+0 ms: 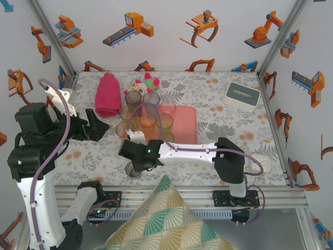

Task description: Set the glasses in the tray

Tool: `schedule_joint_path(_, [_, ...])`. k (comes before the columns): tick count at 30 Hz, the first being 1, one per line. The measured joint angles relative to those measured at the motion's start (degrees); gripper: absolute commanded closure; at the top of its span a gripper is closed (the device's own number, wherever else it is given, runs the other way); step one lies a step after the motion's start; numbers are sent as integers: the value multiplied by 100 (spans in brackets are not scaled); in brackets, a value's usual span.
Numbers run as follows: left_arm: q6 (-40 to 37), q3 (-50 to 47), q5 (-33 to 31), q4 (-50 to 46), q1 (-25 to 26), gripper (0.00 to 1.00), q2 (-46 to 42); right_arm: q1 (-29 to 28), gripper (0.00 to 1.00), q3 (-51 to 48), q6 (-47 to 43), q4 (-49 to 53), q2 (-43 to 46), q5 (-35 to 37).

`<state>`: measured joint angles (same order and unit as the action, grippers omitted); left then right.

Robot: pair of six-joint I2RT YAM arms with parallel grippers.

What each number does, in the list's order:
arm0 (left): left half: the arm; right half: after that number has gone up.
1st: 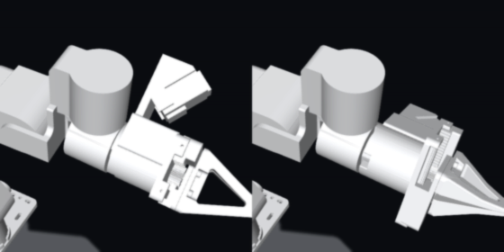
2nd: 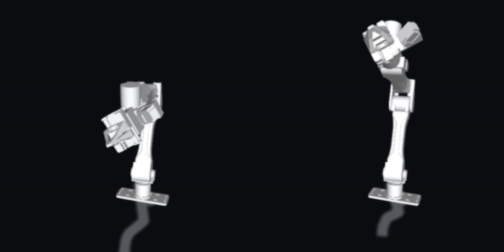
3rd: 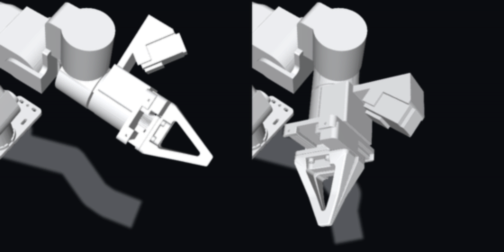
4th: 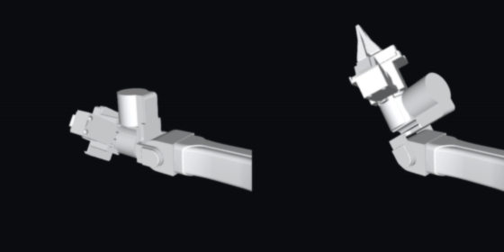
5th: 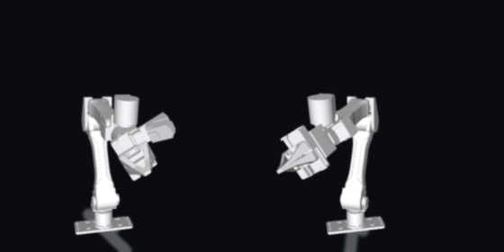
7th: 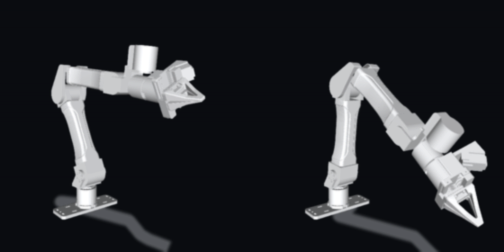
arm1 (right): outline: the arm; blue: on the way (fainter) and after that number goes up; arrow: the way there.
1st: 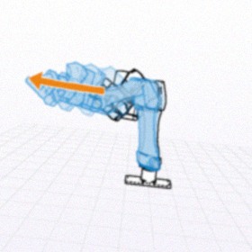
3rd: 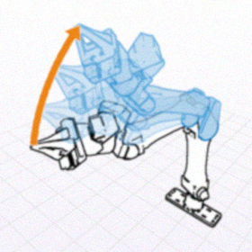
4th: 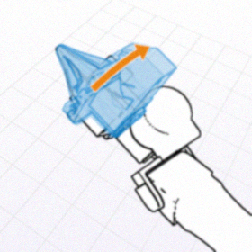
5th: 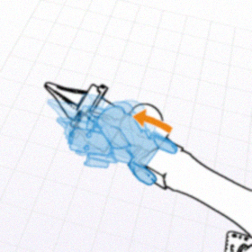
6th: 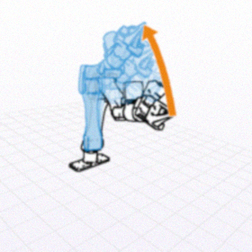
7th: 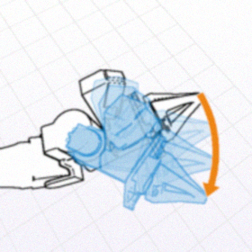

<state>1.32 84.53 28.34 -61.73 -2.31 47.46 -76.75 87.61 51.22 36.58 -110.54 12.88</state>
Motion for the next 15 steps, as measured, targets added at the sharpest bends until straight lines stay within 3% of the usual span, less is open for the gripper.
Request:
schedule_joint_path(7, [0, 0, 0, 0, 0, 3, -28, 0, 70, 0, 0, 2, -245, -4])
schedule_joint_path(15, [0, 0, 2, 0, 0, 3, -37, 0, 82, 0, 0, 2, -249, -11])
